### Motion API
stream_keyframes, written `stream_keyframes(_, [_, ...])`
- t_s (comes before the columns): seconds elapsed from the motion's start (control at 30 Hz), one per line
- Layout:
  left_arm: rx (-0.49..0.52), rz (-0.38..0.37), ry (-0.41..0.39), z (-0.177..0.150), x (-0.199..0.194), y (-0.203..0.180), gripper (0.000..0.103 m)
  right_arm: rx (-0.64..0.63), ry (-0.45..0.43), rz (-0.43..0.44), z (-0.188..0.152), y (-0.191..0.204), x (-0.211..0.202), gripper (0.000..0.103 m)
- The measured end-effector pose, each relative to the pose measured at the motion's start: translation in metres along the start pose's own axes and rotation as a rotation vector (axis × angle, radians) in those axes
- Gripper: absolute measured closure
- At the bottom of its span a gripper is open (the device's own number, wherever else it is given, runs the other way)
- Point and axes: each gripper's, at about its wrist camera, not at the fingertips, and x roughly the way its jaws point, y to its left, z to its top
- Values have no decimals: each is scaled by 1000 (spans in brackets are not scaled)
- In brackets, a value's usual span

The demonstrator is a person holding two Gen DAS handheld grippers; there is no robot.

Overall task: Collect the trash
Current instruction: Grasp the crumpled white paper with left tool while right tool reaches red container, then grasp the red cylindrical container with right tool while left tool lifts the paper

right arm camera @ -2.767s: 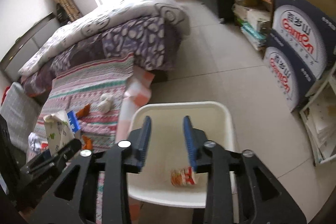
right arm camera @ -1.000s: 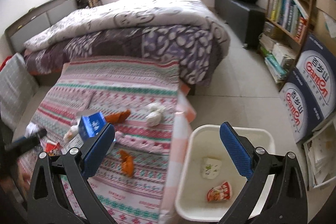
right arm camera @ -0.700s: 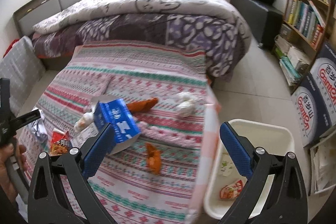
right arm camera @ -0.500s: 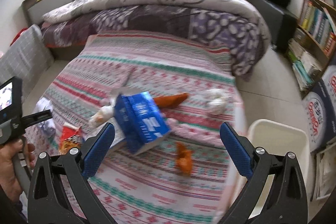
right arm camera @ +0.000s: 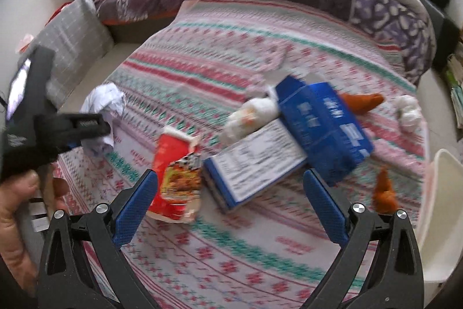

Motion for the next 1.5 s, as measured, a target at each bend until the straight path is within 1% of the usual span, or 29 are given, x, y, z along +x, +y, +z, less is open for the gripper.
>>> stream_keyframes(0.23, [-54, -8, -73, 8, -25, 25, 66, -105, 6, -30, -10, 38, 24, 7])
stream_keyframes(0.37, [-85, -37, -106, 14, -38, 32, 66, -169, 7, -48, -17, 56, 37, 7])
stream_keyframes(0.43, [-84, -35, -130, 13, -49, 35, 66, -200, 7, -55, -20, 64, 44, 12])
stream_keyframes(0.47, [-83, -34, -137, 13, -52, 36, 65, -217, 7, -58, -22, 67, 48, 26])
stream_keyframes(0.5, [-83, -35, -143, 12, -55, 38, 65, -230, 12, -58, -24, 69, 52, 49])
stream_keyframes(0.53, [-81, -38, -148, 12, -58, 39, 65, -247, 26, -58, -25, 70, 58, 53])
stream_keyframes(0.57, [-80, -39, -151, 11, -60, 39, 65, -252, 18, -55, -26, 70, 58, 56])
stream_keyframes(0.6, [-79, -40, -156, 10, -62, 39, 65, -253, 0, -48, -26, 70, 56, 64])
stream_keyframes(0.7, [-72, -35, -171, 9, -67, 38, 65, -206, -31, 30, -18, 66, 43, 66])
stream_keyframes(0.83, [-79, -48, -190, 10, -75, 36, 65, -149, -121, 109, -2, 56, 10, 67])
stream_keyframes(0.97, [-73, -62, -232, 7, -93, 27, 65, -77, -192, 153, 12, 38, -20, 67])
stream_keyframes(1.13, [-46, -87, -283, -1, -116, 9, 65, -25, -270, 138, 21, 9, -52, 67])
stream_keyframes(1.5, [58, -178, -345, -28, -155, -52, 65, 21, -351, 79, 20, -45, -97, 66])
